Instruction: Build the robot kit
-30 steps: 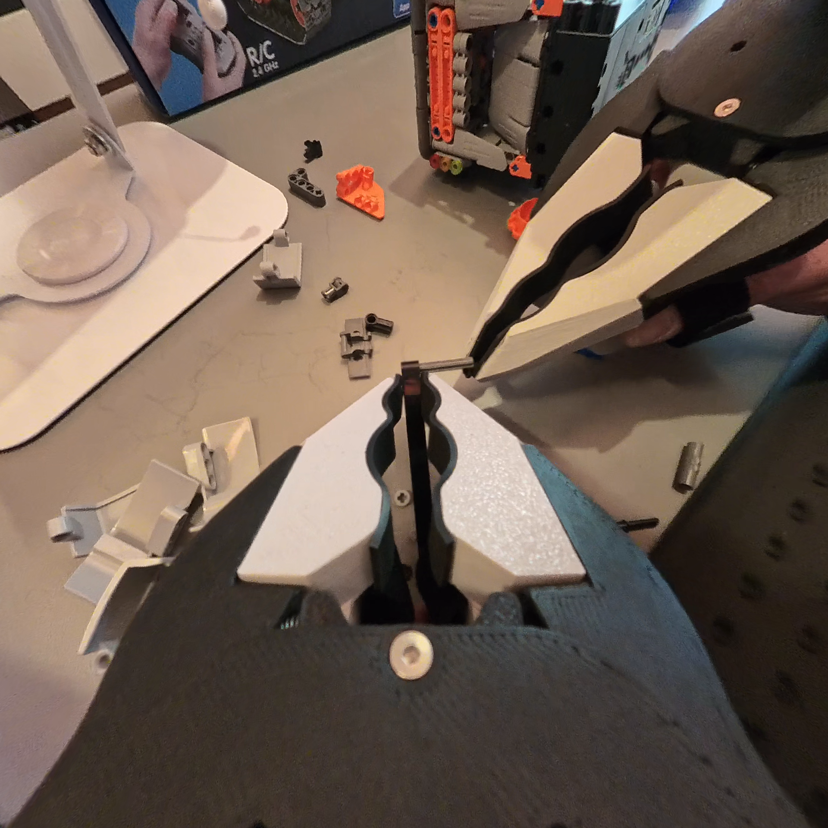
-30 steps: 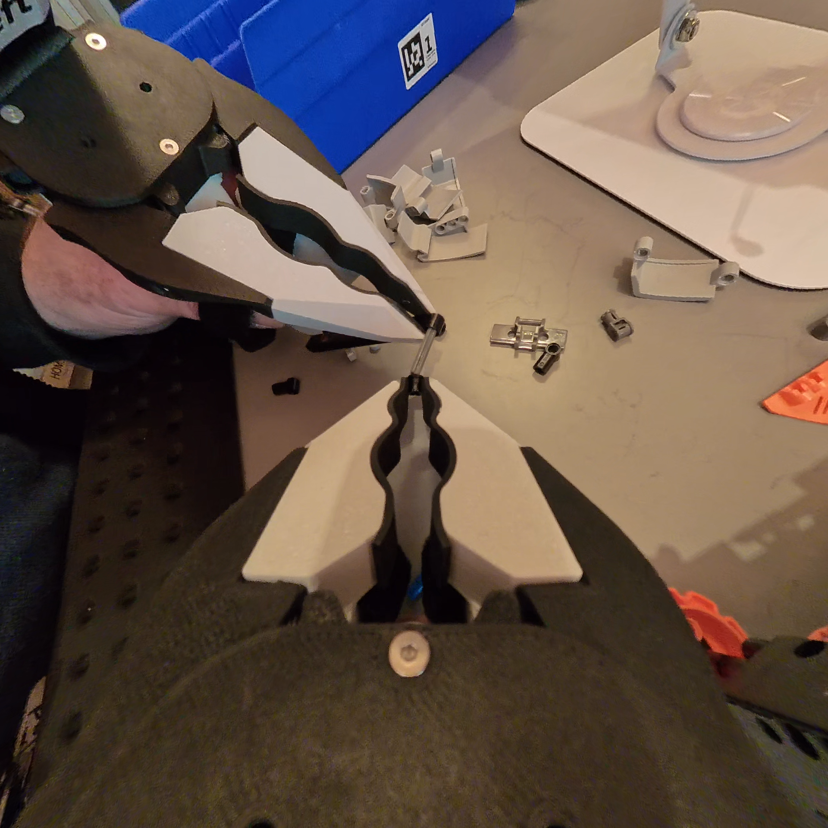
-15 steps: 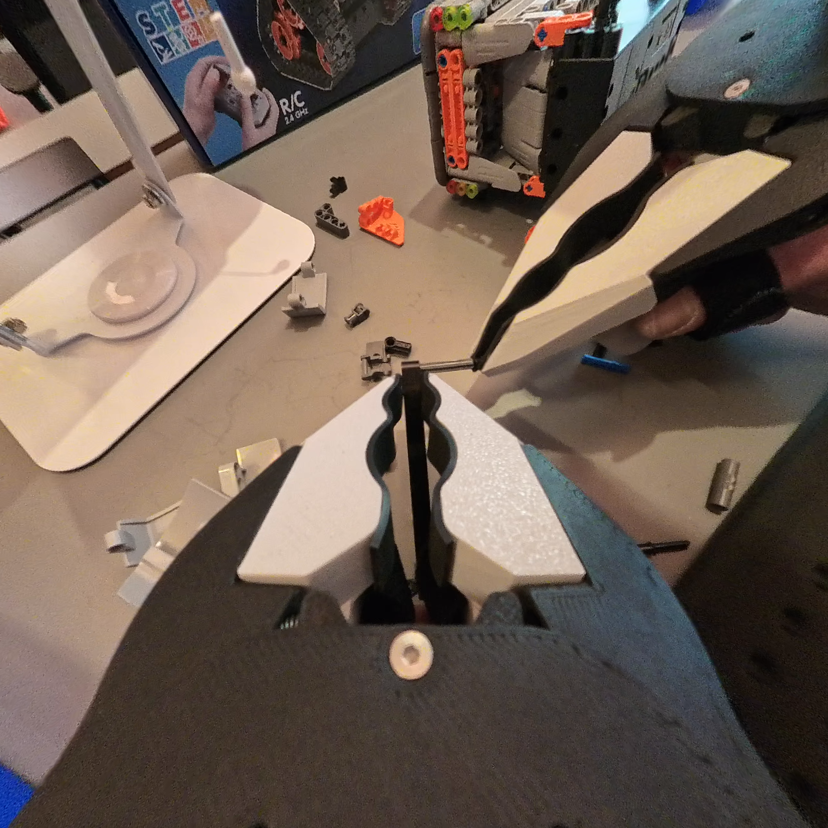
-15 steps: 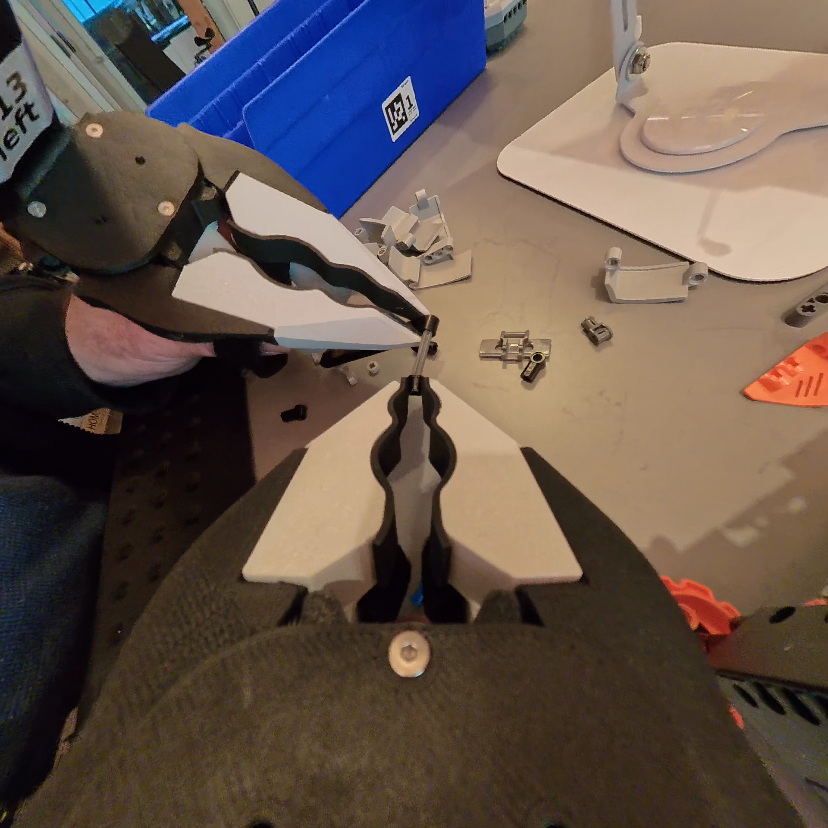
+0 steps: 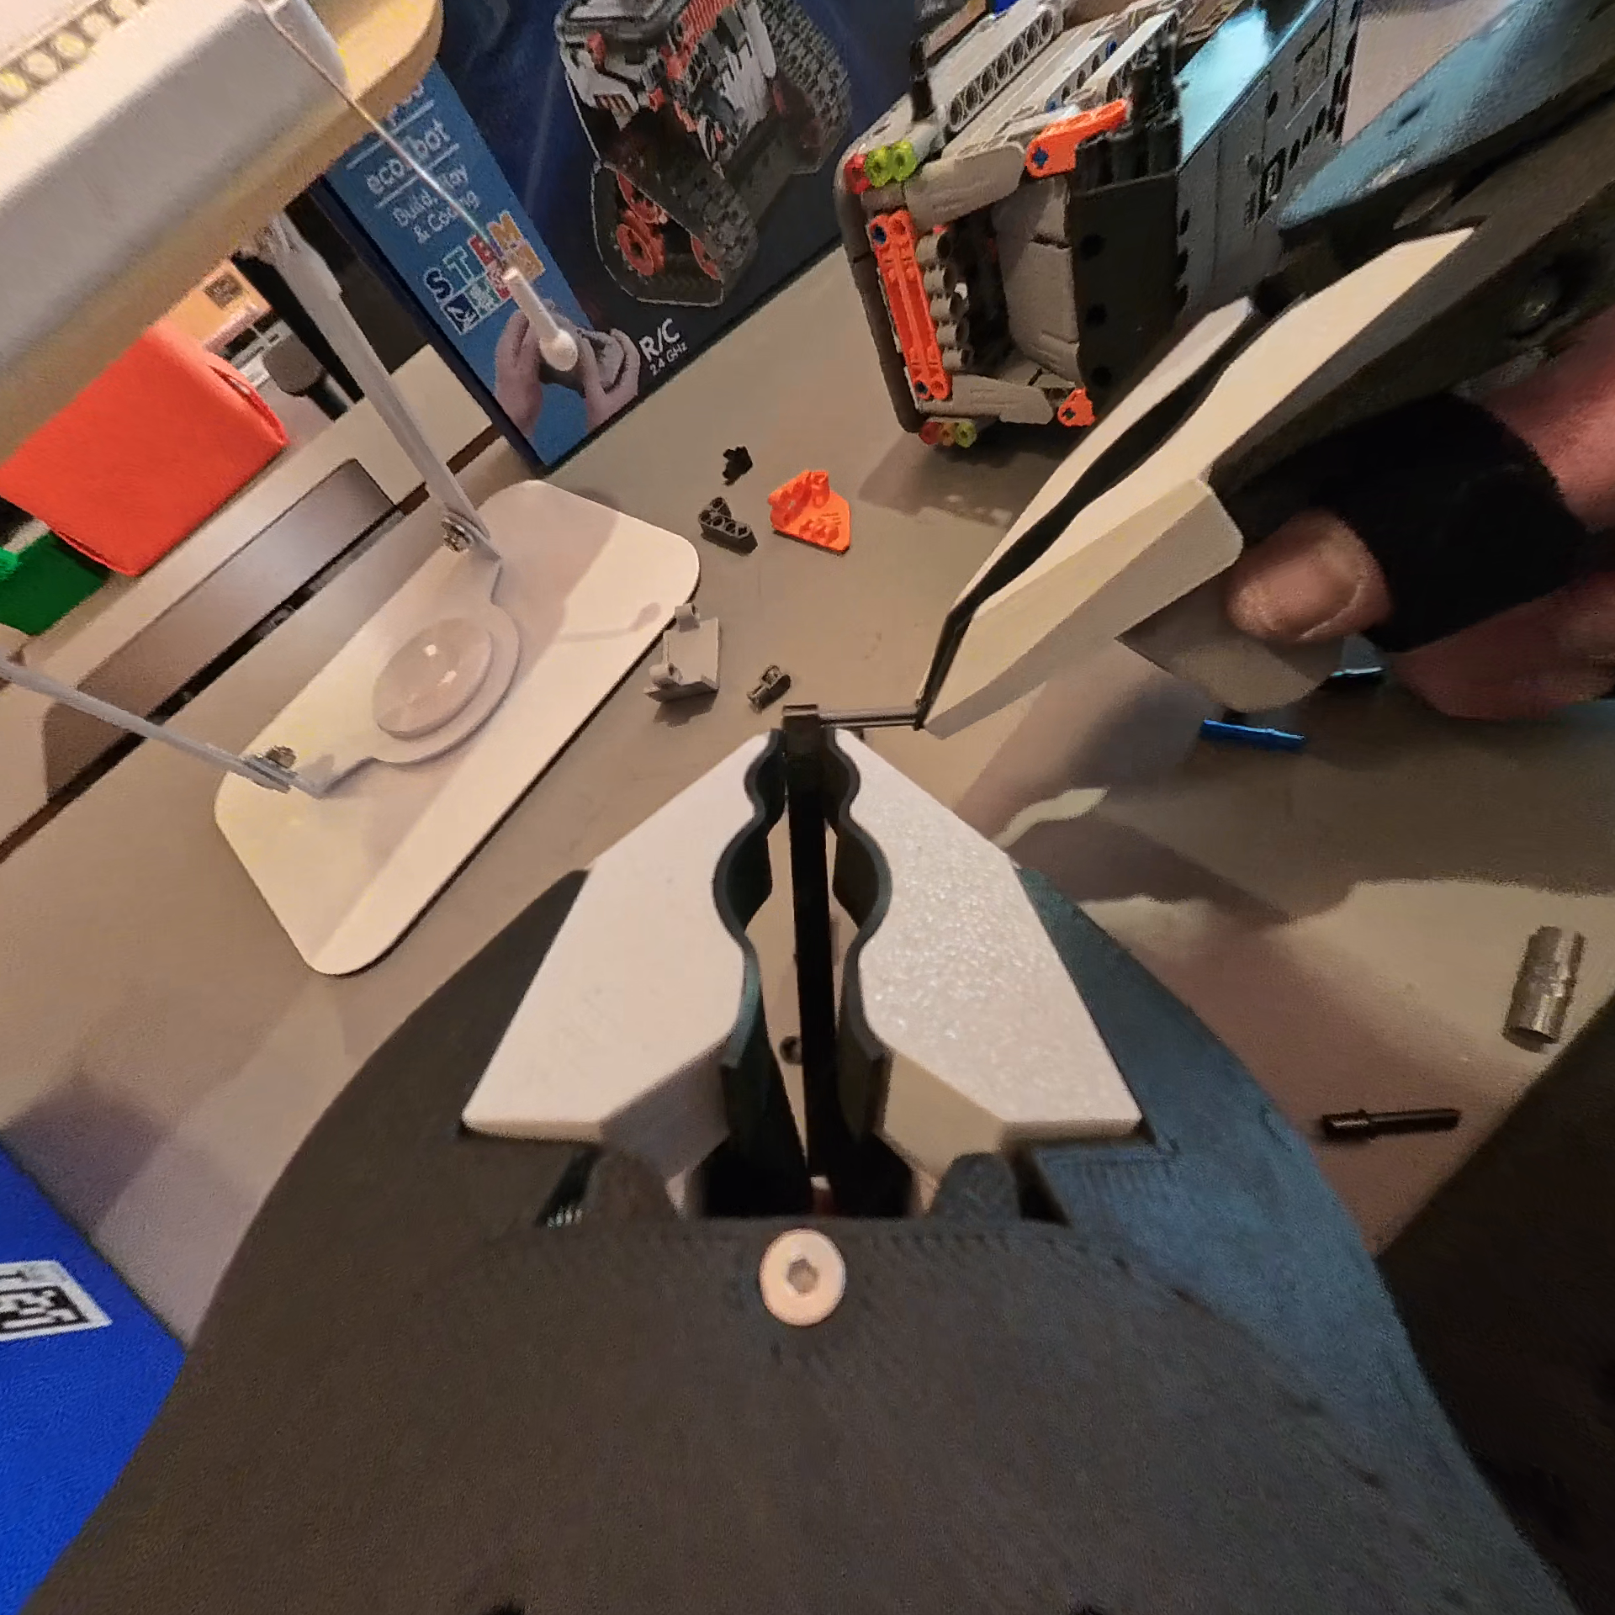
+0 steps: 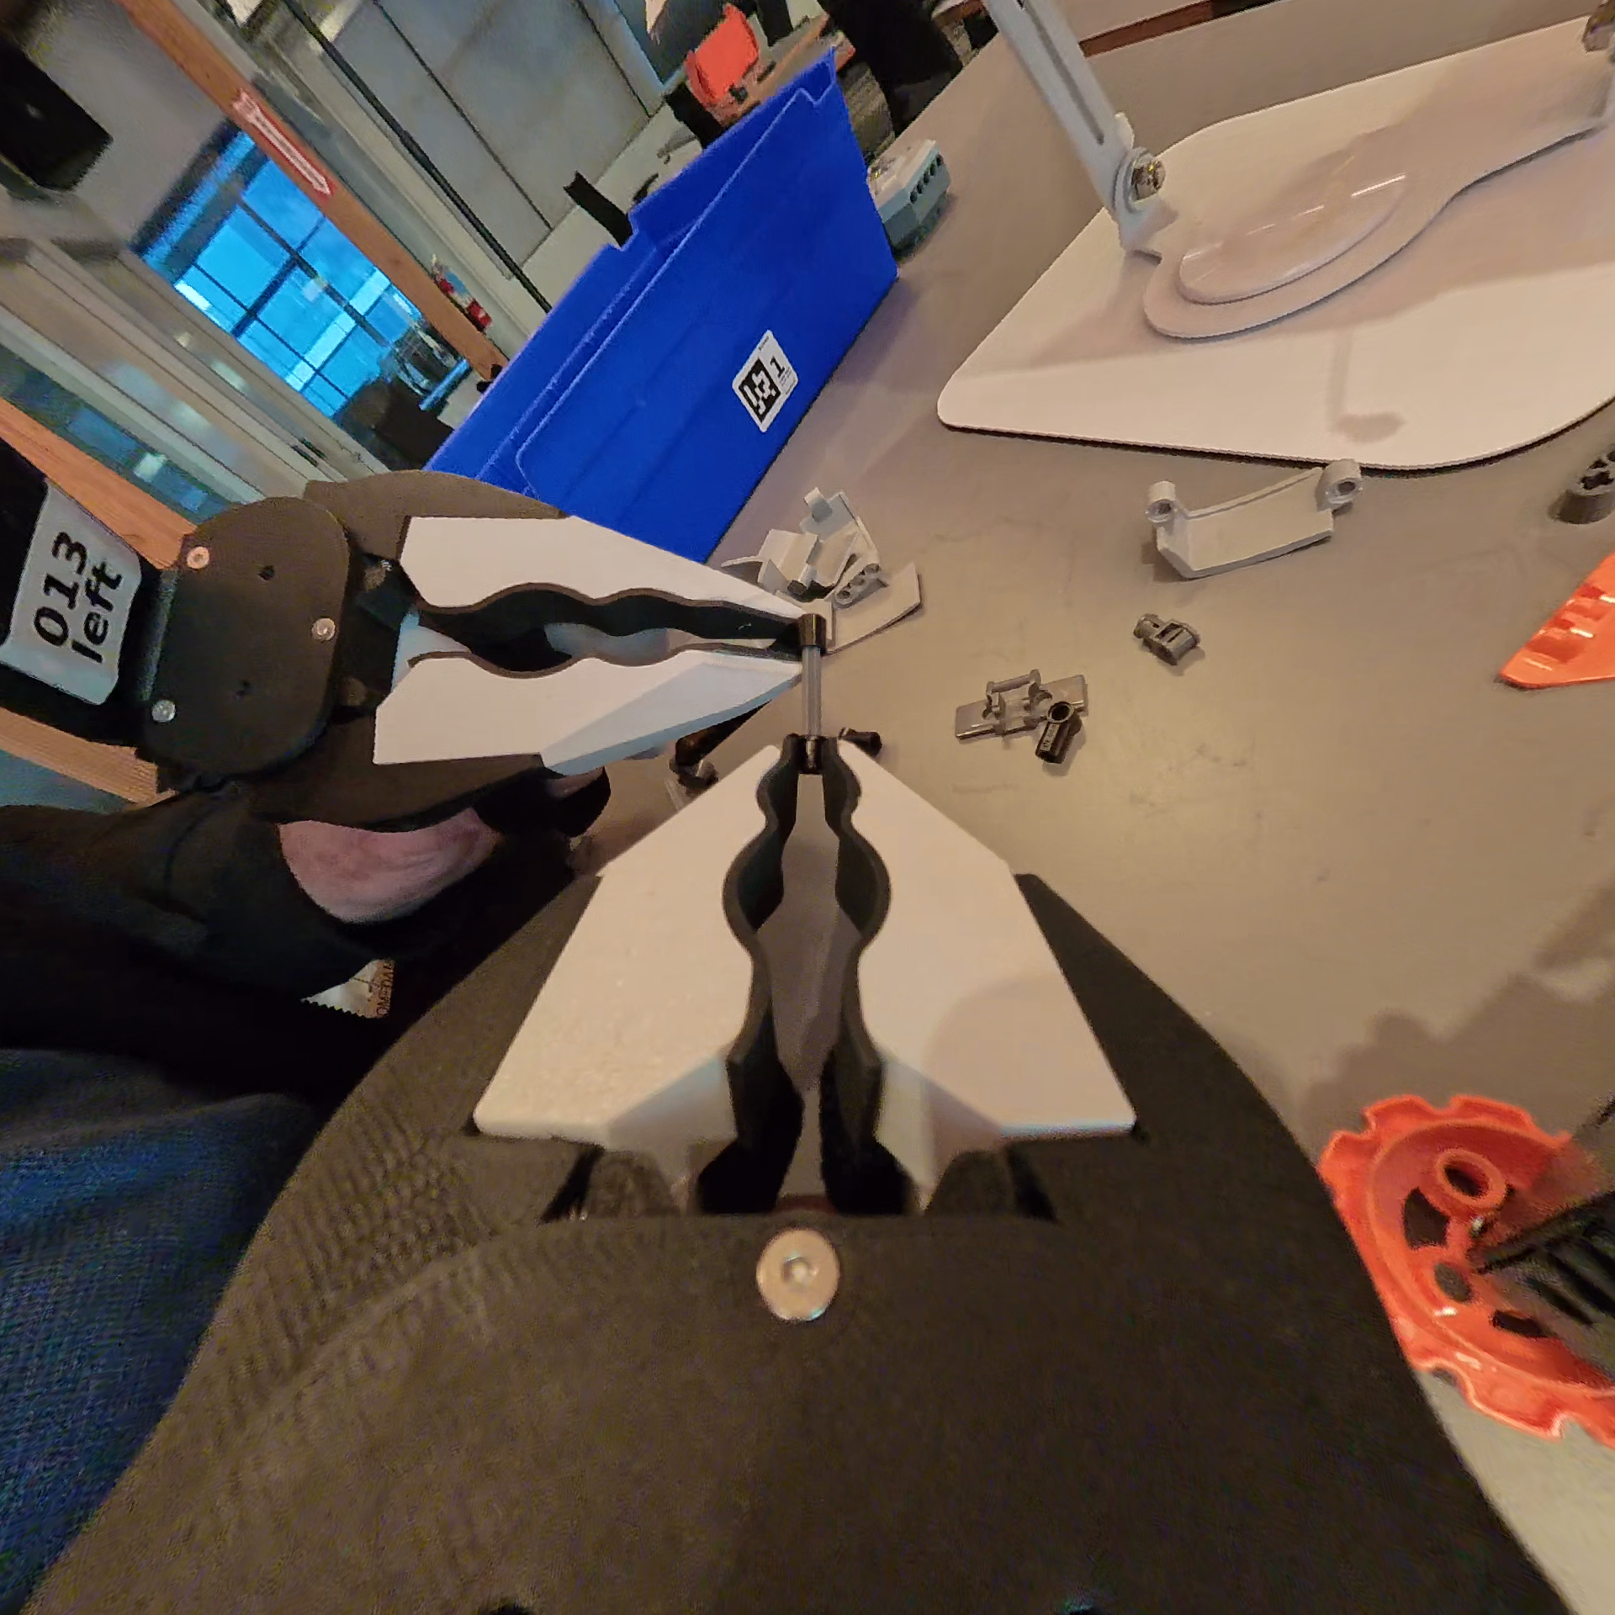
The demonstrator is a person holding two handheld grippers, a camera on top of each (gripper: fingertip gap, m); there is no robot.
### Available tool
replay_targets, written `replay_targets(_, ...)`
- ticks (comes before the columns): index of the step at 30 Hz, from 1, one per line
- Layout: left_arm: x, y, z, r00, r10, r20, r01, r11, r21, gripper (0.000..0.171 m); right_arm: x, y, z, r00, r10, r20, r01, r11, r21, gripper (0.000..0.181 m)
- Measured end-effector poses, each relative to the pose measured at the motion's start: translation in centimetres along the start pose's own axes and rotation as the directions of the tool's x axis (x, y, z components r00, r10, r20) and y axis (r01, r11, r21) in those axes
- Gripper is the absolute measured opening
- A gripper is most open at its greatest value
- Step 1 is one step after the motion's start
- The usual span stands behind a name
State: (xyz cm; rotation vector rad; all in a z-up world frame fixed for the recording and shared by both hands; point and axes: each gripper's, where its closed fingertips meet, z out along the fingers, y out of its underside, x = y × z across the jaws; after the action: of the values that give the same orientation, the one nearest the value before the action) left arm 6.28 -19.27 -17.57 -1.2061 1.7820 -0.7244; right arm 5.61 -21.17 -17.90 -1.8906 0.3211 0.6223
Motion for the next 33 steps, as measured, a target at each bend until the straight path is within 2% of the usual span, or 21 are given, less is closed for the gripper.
replay_targets(4,0.1,0.0,-0.1,0.999,0.037,0.003,-0.037,0.999,0.004,0.006,-0.3,-0.1,0.0,0.999,0.023,0.027,-0.023,1.000,0.013,0.001)
replay_targets(6,1.3,-0.2,-0.2,0.996,0.076,-0.054,-0.075,0.997,0.019,0.006,-0.4,-0.3,0.0,1.000,0.008,0.025,-0.009,1.000,0.015,0.001)
replay_targets(8,1.6,0.0,-0.2,0.992,0.124,-0.029,-0.123,0.992,0.008,0.006,-0.3,0.0,0.1,1.000,-0.012,0.024,0.013,1.000,-0.016,0.002)
replay_targets(13,1.3,-0.2,-0.2,0.991,0.104,-0.090,-0.104,0.995,0.002,0.007,-0.4,-0.3,0.1,0.999,-0.043,0.025,0.043,0.999,-0.022,0.002)
replay_targets(19,0.9,-0.5,-0.4,0.988,0.143,-0.053,-0.141,0.989,0.036,0.007,-0.6,-0.4,-0.3,0.999,-0.016,0.045,0.015,1.000,0.013,0.002)
replay_targets(23,0.7,-0.4,-0.1,0.989,0.143,-0.028,-0.142,0.989,0.030,0.024,-0.6,-0.4,-0.4,0.999,-0.020,0.050,0.019,1.000,0.014,0.002)
replay_targets(28,1.1,-0.3,0.1,0.988,0.122,-0.097,-0.120,0.992,0.024,0.008,-0.6,-0.3,-0.4,0.998,-0.030,0.050,0.030,1.000,0.006,0.002)
replay_targets(32,0.5,-0.4,0.0,0.989,0.126,-0.083,-0.124,0.992,0.018,0.008,-0.6,-0.3,-0.4,0.998,-0.035,0.049,0.035,0.999,0.005,0.002)
replay_targets(33,0.1,-0.4,-0.1,0.990,0.128,-0.058,-0.127,0.992,0.019,0.014,-0.6,-0.3,-0.5,0.998,-0.034,0.048,0.034,0.999,0.005,0.002)
